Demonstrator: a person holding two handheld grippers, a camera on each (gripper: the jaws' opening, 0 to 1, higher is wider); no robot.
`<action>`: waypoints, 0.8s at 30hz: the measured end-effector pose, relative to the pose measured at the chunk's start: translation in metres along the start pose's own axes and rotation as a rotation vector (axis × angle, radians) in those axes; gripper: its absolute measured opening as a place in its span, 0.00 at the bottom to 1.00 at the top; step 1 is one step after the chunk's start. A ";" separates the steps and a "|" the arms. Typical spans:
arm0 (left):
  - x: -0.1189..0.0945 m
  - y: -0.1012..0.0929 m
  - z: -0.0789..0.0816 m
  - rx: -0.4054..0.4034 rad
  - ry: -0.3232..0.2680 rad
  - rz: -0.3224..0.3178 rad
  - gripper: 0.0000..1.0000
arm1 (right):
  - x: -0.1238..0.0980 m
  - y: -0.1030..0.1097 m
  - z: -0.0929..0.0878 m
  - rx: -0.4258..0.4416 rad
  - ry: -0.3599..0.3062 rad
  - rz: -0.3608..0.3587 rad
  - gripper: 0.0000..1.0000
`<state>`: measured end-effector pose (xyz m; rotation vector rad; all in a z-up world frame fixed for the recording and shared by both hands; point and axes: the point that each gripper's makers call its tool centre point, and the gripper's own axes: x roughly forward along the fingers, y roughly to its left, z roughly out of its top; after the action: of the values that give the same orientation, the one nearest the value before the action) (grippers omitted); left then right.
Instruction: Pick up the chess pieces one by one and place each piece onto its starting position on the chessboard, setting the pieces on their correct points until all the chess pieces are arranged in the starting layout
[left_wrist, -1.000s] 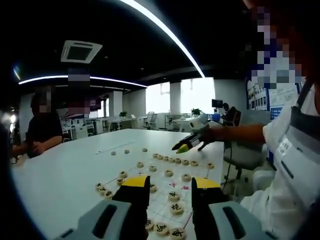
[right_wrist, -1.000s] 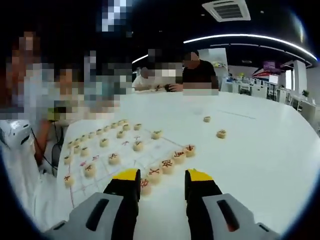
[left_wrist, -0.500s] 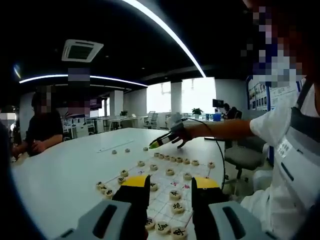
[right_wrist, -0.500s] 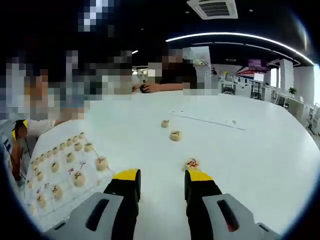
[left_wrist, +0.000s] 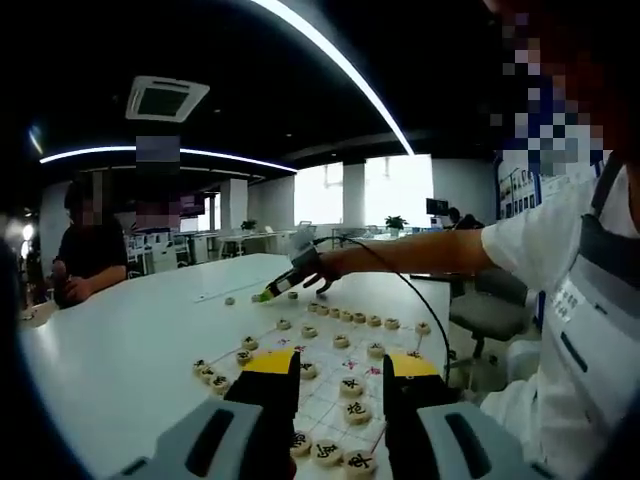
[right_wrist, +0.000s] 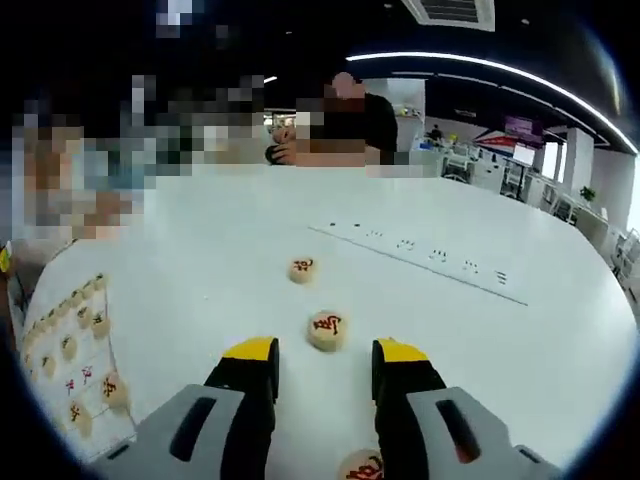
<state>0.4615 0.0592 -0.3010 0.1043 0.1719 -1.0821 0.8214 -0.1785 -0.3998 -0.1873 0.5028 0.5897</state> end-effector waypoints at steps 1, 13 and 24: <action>0.000 0.000 0.000 0.000 0.000 -0.001 0.35 | 0.003 -0.001 0.001 0.000 0.003 -0.004 0.38; 0.001 -0.001 0.001 -0.004 -0.003 -0.004 0.35 | 0.005 0.011 -0.002 -0.043 0.021 0.002 0.19; 0.000 -0.003 0.002 0.003 -0.005 -0.004 0.35 | -0.031 0.016 0.001 -0.025 -0.035 0.048 0.19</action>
<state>0.4592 0.0575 -0.2986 0.1041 0.1663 -1.0862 0.7903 -0.1797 -0.3843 -0.1885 0.4673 0.6457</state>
